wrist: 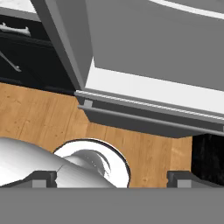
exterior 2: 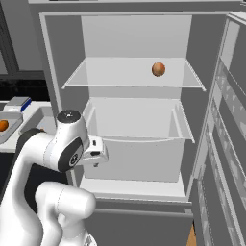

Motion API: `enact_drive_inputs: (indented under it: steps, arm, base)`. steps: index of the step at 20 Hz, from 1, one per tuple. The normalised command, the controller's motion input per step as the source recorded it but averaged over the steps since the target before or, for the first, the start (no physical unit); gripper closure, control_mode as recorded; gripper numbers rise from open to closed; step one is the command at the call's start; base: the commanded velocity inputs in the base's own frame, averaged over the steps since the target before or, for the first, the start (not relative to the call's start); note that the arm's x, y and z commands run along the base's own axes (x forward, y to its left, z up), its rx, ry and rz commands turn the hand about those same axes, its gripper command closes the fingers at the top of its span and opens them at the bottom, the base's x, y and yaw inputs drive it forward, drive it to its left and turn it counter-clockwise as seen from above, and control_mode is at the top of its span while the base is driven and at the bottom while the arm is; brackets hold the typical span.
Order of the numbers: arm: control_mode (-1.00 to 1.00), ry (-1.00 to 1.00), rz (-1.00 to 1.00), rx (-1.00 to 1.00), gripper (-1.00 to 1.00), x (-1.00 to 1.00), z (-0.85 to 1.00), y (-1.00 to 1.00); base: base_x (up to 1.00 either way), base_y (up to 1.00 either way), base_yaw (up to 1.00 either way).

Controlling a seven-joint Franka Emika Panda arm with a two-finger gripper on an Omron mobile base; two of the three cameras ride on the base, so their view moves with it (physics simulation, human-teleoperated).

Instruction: Place one onion and one chicken drumstick in each tupperware on the nearby counter, to pack two identical lunches.

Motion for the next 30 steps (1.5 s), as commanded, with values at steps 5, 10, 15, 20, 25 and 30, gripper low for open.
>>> enact_drive_inputs:
  steps: [5, 10, 15, 20, 25, 30]
  arm:
    - [-1.0, -0.09, 0.0, 0.02, -1.0, 0.17, 0.72, -0.23]
    - [-1.0, -0.19, -0.1, 0.0, -1.0, 0.18, 0.91, -0.03]
    - [-1.0, -0.31, -0.08, 0.0, -1.0, 0.11, 0.55, -0.49]
    - [-1.0, -0.28, -0.09, 0.0, -1.0, 0.28, 0.62, -0.38]
    - [-1.0, -0.11, -0.15, 0.0, -1.0, 0.29, 0.83, -0.27]
    - [-1.0, 0.0, -0.17, 0.0, -1.0, 0.24, 0.81, -0.28]
  base:
    - [0.0, 0.0, 0.0]
    - [0.0, 0.0, 0.0]
    - [0.0, 0.0, 0.0]
    - [0.0, 0.0, 0.0]
    - [0.0, 0.0, 0.0]
    - [0.0, 0.0, 0.0]
